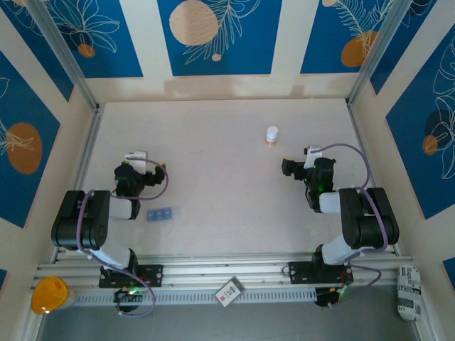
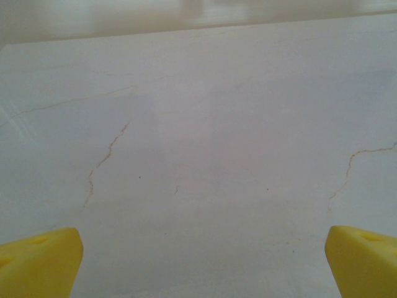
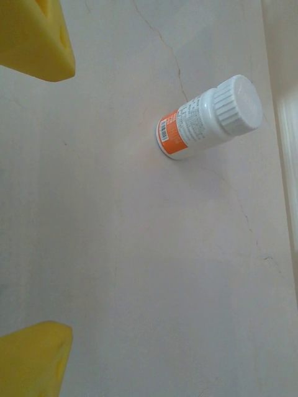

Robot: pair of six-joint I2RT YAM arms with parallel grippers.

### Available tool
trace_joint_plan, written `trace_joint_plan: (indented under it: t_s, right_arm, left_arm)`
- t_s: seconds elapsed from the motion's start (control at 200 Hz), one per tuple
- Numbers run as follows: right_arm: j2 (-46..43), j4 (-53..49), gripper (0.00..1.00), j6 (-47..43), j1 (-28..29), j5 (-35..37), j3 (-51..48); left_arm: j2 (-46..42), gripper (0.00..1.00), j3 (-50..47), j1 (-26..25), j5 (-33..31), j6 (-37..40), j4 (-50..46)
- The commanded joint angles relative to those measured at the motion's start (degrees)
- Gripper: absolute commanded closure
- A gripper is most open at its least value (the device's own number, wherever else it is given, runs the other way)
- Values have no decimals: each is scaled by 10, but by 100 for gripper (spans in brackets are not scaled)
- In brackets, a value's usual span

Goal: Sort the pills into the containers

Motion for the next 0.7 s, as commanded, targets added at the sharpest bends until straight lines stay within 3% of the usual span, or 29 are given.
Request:
trace_joint_plan:
  t_s: [0.0,0.1,0.195,0.315,0.505,0.695]
  right_arm:
    - [-10,1,1,-8,1,4,11]
    - [-59,-65,1,-21,22,47,27]
    - [-106,-155,1,-29,43,70,58]
    - [-151,-306,1,49,37,59,119]
    - [-178,-476,1,274,5,51,204]
    - [-169,-550,1,287,13,-41,252]
  left_arm:
    - [-1,0,3,1,9,-7,8]
    - [-22,0,9,1,10,-7,-22]
    - [-62,0,39,1,-5,-10,-114]
    - [-115,0,75,1,-43,-26,-216]
    - [-193,0,147,0,-47,-140,-410]
    - [-243,0,171,-10,-53,-312,-586]
